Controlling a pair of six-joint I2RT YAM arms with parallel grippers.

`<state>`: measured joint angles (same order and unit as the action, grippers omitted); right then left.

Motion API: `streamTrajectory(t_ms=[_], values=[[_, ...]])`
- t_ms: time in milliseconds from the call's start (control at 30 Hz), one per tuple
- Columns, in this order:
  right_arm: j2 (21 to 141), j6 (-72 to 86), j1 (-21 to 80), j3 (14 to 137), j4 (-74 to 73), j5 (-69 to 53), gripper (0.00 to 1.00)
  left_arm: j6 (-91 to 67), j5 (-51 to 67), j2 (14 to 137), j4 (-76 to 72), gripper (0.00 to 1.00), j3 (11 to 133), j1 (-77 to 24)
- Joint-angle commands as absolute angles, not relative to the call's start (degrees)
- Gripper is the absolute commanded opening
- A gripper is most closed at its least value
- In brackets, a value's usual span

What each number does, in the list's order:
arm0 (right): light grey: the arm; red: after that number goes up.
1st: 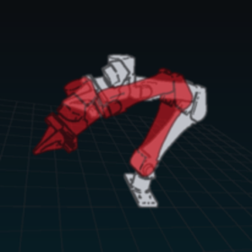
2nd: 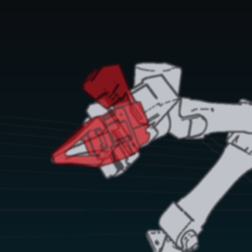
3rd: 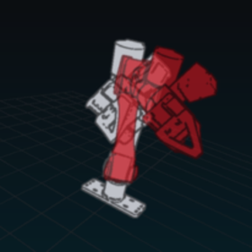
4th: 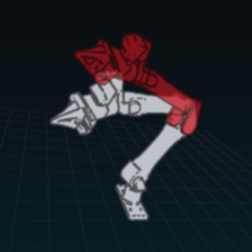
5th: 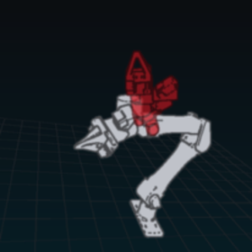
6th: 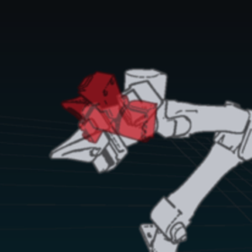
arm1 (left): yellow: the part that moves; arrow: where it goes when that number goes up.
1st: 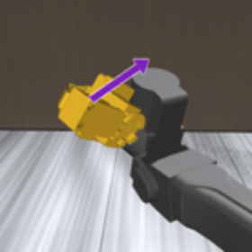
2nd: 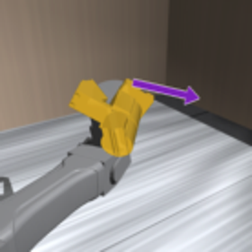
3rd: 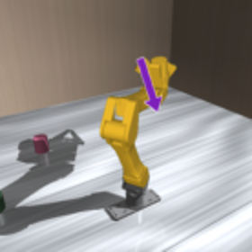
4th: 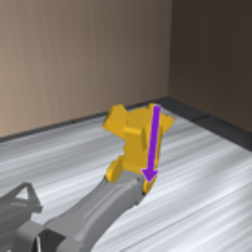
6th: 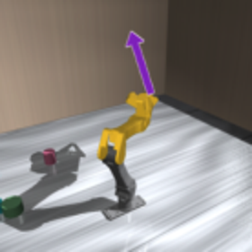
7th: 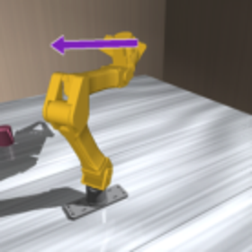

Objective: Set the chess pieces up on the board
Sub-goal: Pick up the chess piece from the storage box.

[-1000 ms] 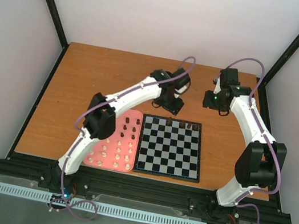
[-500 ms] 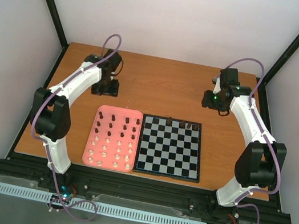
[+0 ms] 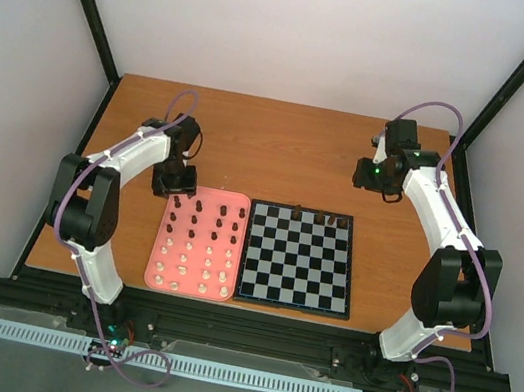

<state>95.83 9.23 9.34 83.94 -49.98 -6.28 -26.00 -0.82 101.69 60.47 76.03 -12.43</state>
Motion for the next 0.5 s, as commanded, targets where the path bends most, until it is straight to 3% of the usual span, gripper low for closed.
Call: streamTrajectory(t_ms=[0,167,333,467], values=[[96.34,8.71,9.05,83.72,-49.58,-6.15,0.51,-28.03,0.54,100.06,58.42,0.64,74.19,-11.91],[96.61,8.61,9.05,83.78,-49.57,-6.15,0.51,-28.00,0.01,101.79,57.61,0.61,74.46,-11.37],[96.65,8.53,9.05,83.79,-49.73,-5.85,0.51,-27.53,-0.20,104.50,57.04,0.47,76.02,-10.73],[96.62,8.39,9.05,83.91,-49.87,-5.42,0.51,-27.26,0.09,106.09,57.13,0.46,76.51,-10.72]])
